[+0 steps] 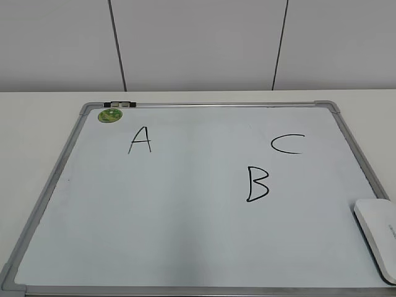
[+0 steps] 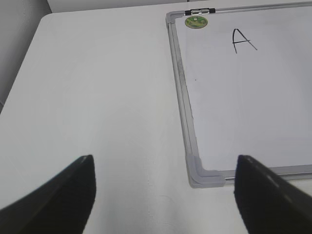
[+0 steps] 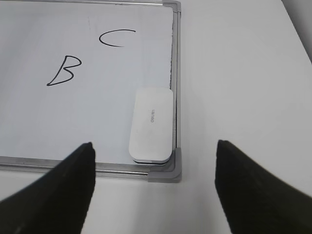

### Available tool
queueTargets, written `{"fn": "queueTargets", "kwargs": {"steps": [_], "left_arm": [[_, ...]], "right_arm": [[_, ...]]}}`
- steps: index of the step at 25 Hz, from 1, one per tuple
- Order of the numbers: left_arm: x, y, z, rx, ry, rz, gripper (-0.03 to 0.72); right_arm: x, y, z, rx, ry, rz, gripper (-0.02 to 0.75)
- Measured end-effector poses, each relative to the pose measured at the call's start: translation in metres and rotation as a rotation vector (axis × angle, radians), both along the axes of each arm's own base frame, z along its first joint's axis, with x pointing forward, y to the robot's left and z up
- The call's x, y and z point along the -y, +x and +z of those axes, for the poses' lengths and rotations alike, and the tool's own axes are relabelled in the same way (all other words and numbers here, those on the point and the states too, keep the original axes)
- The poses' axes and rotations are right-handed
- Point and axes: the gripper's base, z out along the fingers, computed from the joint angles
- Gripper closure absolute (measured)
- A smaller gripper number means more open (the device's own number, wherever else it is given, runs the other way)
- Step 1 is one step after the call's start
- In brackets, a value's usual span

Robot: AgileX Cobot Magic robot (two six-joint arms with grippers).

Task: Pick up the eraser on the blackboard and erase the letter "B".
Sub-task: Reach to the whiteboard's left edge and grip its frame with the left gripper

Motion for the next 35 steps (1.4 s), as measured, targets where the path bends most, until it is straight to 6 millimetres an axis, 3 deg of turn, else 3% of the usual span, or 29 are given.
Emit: {"fn": "queueTargets", "kwargs": {"steps": [20,24,30,35], "left_arm": [[0.000,0.001,0.000,-0.012,-0.001,-0.001,0.036],[0.001,0.003,0.011,-0.017,-0.006,-0.004,0.038],[0.002,0.034,0.033,-0.032,-0.021,-0.007,0.042],[0.005,0.074,0.045,-0.090,-0.058,-0.016,0.048]], "right_arm": [[0.000,0.000,0.000,0.000,0.000,0.000,0.152],[0.000,0.000,0.000,0.000,0.000,0.000,0.152],[0.000,0.000,0.000,0.000,0.000,0.000,0.152],[0.000,0.000,0.000,0.000,0.000,0.000,0.151]]}}
